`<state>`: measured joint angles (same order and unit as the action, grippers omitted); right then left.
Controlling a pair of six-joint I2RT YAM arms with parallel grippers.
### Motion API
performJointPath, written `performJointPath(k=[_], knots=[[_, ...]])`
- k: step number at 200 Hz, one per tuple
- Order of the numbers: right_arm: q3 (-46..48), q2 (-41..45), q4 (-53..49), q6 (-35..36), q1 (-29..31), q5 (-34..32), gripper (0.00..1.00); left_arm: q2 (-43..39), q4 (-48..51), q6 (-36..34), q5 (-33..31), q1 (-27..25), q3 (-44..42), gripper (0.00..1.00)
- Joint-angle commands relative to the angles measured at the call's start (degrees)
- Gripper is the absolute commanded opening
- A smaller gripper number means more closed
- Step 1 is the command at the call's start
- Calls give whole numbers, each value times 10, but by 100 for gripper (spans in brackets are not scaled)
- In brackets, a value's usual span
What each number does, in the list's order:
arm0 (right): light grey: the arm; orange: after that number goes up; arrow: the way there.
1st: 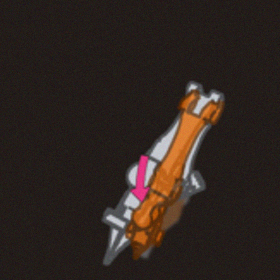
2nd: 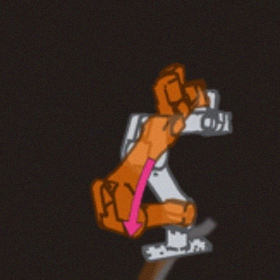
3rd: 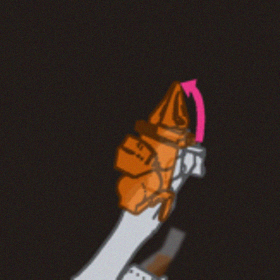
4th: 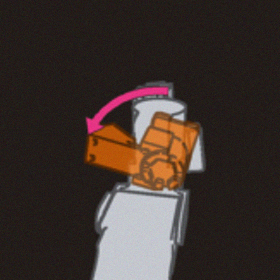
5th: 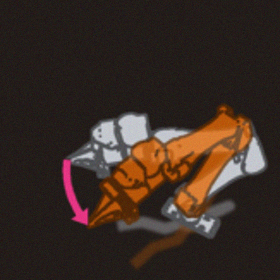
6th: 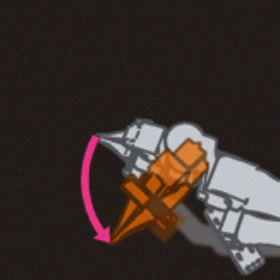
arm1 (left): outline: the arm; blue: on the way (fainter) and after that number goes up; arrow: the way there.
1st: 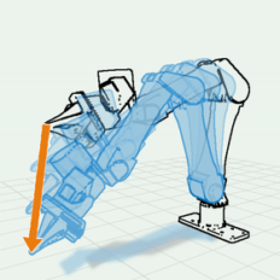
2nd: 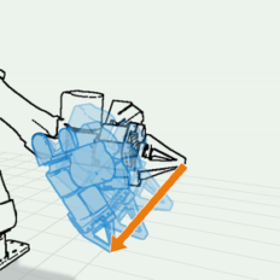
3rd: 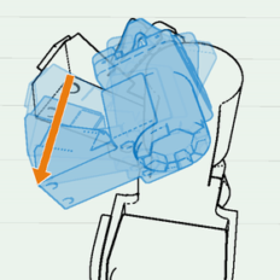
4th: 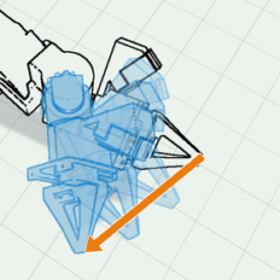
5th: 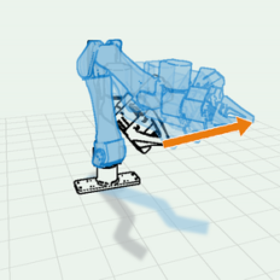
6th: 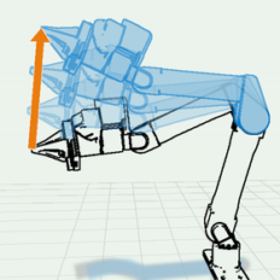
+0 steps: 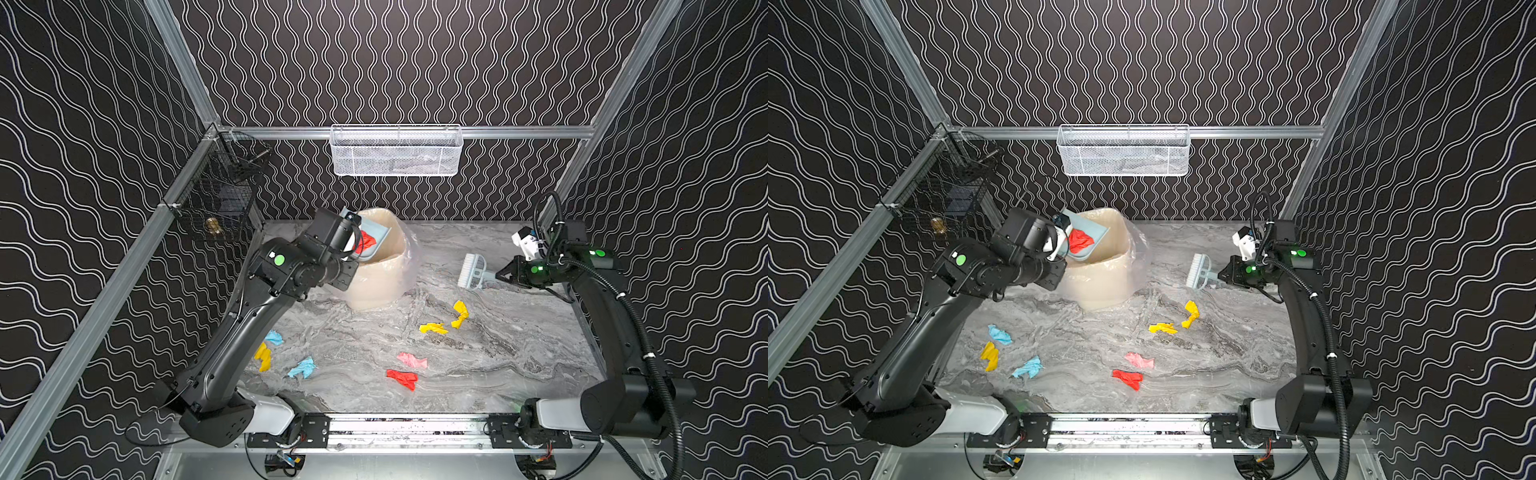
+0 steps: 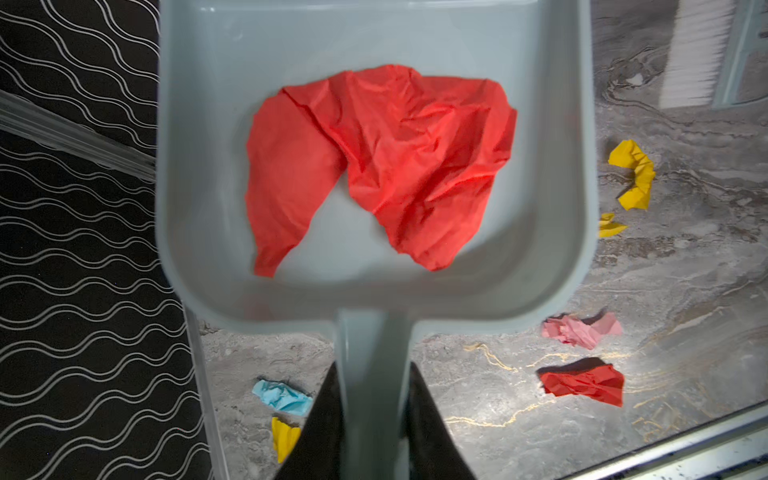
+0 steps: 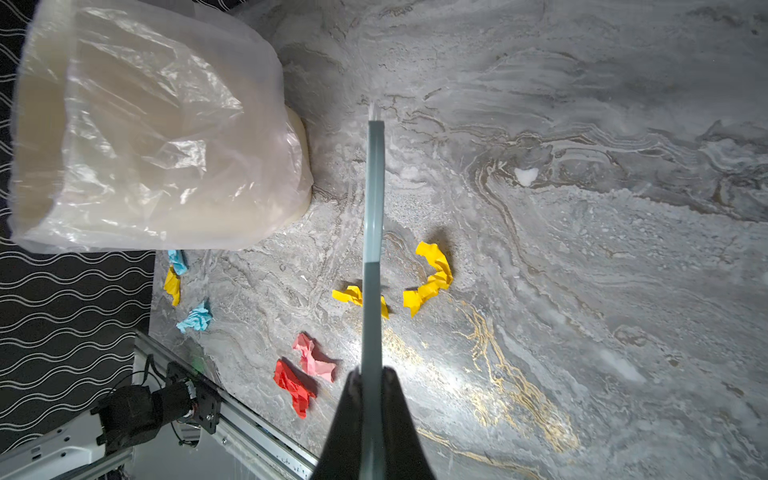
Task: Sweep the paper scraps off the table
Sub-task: 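Tilt the dustpan over the beige bin with the left gripper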
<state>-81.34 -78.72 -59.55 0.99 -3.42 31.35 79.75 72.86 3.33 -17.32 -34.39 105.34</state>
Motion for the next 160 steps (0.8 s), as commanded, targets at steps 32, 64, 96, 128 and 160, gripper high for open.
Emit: performJointPath(k=[32, 64, 96, 128, 160], knots=[[-10, 17, 10, 4, 2, 30, 0, 41, 30, -68, -9, 36, 32, 11], [-16, 27, 11, -4, 3, 12, 0, 72, 58, -91, -48, 41, 61, 11], [-17, 32, 10, -15, 3, 5, 0, 87, 64, -108, -98, 41, 70, 11], [-22, 29, 6, -18, 9, 0, 0, 98, 62, -139, -173, 40, 54, 10], [-35, 21, 2, -18, 19, -6, 0, 117, 46, -180, -249, 32, 57, 10]])
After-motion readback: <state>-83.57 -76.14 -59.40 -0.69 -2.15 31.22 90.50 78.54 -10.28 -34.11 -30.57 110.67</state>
